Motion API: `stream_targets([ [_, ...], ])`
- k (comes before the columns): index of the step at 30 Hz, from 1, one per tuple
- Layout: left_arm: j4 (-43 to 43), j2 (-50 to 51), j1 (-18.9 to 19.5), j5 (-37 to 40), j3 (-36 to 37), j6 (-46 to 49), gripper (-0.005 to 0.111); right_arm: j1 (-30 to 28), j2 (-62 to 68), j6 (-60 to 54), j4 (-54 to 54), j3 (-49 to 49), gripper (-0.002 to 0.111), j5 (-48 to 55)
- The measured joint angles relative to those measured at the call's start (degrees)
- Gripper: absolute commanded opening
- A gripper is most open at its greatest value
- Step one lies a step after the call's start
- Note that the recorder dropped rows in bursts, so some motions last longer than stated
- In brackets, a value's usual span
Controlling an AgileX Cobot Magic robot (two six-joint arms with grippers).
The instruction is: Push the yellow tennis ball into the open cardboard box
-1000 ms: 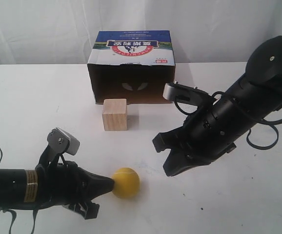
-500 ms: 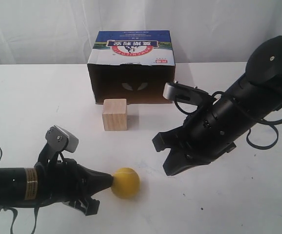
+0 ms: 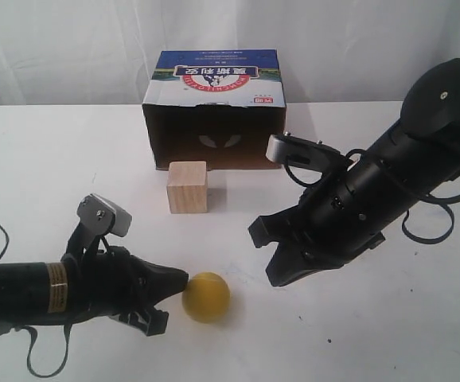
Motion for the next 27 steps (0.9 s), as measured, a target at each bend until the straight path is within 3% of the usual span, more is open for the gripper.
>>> stream_targets([
  [7, 0.3, 0.0, -2.6, 2.6, -2.8, 0.0, 0.000, 0.0, 0.0, 0.0, 0.0, 0.0, 0.000, -1.0],
  [15, -3.5, 0.0, -2.9, 3.0, -2.9, 0.0, 0.000, 0.0, 0.0, 0.0, 0.0, 0.0, 0.000, -1.3],
  [22, -3.9, -0.1, -2.9, -3.5, -2.9, -2.3, 0.000, 0.0, 0.0, 0.0, 0.0, 0.0, 0.000, -3.3],
  [27, -11.9, -3.5, -3.2, 1.5, -0.5, -0.1, 0.000, 0.0, 0.0, 0.0, 0.0, 0.0, 0.000, -3.6],
])
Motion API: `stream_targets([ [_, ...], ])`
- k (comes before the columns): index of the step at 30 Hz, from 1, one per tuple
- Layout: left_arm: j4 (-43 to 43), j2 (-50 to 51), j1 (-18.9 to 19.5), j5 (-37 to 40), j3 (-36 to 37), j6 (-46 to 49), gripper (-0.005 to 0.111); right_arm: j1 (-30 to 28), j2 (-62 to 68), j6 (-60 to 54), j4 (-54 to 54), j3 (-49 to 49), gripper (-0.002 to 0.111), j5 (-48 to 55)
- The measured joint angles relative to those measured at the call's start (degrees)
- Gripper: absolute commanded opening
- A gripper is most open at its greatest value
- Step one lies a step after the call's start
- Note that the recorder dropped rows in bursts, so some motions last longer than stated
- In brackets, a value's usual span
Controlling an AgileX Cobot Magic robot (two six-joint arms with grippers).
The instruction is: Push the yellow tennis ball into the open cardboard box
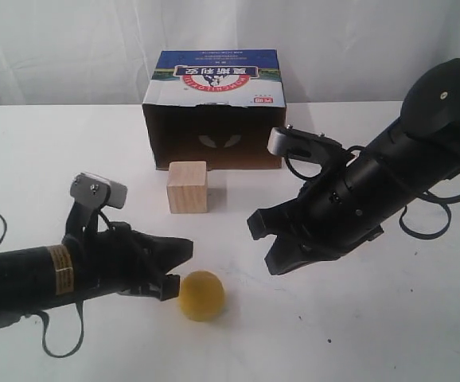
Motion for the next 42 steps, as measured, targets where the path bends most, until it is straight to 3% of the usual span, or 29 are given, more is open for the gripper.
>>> stream_targets([
  [4, -4.1, -1.4, 0.0, 11.7, 2.2, 6.3, 0.000, 0.0, 0.0, 0.0, 0.0, 0.0, 0.000, -0.1],
  [7, -4.6, -1.4, 0.0, 15.2, 3.8, 9.2, 0.000, 0.0, 0.0, 0.0, 0.0, 0.0, 0.000, -0.1],
  [30, 0.8, 2.7, 0.0, 9.8, 4.2, 6.8, 0.000, 0.0, 0.0, 0.0, 0.0, 0.0, 0.000, 2.5],
  [42, -5.8, 5.1, 0.0, 7.6, 3.7, 12.7, 0.000, 0.0, 0.0, 0.0, 0.0, 0.0, 0.000, 4.7],
])
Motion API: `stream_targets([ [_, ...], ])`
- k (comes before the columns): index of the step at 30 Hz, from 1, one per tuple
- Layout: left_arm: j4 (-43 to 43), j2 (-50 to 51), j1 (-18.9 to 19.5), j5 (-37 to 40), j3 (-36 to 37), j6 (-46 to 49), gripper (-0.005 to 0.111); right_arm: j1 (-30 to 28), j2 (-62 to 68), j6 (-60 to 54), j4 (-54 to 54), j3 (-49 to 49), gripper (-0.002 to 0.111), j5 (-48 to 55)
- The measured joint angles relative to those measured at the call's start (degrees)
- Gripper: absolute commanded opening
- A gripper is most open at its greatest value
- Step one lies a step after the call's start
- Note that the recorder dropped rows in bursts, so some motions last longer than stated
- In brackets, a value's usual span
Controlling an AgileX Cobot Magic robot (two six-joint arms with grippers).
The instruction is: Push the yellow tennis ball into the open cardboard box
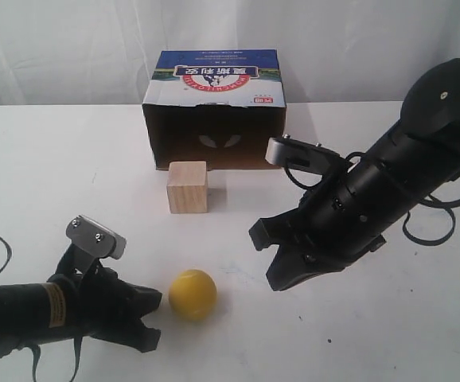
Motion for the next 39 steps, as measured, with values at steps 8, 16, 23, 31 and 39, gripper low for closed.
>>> stream_targets([
  [8, 4.9, 0.3, 0.0, -0.1, -3.3, -4.0, 0.000, 0.0, 0.8, 0.0, 0.0, 0.0, 0.000, 0.8],
  [16, 6.3, 0.4, 0.0, -0.1, -3.7, -5.6, 0.000, 0.0, 5.6, -1.6, 1.0, 0.0, 0.000, 7.2],
  [23, 6.3, 0.4, 0.0, -0.9, -3.7, -6.3, 0.000, 2.5, 7.0, -6.1, 7.6, 0.0, 0.000, 7.0],
  [31, 6.9, 0.4, -0.1, -1.6, -3.7, -7.8, 0.000, 10.2, 11.0, -6.9, 9.0, 0.0, 0.000, 0.3],
  [39, 5.9, 1.7, -4.5, -1.6, -3.7, -7.7, 0.000, 11.4, 13.8, -6.9, 9.1, 0.0, 0.000, -4.7],
])
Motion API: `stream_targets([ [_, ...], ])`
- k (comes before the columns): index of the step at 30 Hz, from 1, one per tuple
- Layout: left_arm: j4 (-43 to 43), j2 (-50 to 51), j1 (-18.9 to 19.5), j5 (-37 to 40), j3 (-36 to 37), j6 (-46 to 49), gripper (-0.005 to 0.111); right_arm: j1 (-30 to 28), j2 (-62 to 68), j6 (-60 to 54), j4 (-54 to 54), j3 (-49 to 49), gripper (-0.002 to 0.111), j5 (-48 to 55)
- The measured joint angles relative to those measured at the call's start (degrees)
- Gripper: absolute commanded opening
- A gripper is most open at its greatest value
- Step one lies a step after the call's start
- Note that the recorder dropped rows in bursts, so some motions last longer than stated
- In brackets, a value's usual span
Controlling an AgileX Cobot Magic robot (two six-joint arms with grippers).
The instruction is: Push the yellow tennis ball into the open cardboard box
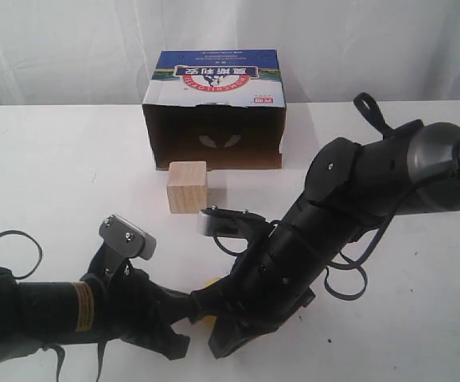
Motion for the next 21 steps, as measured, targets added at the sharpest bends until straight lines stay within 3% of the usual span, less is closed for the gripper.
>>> stream_targets([
  [21, -3.0, 1.9, -0.7, -0.4, 0.0, 1.6, 0.000, 0.5, 0.1, 5.2, -9.7, 0.0, 0.000, -1.8],
])
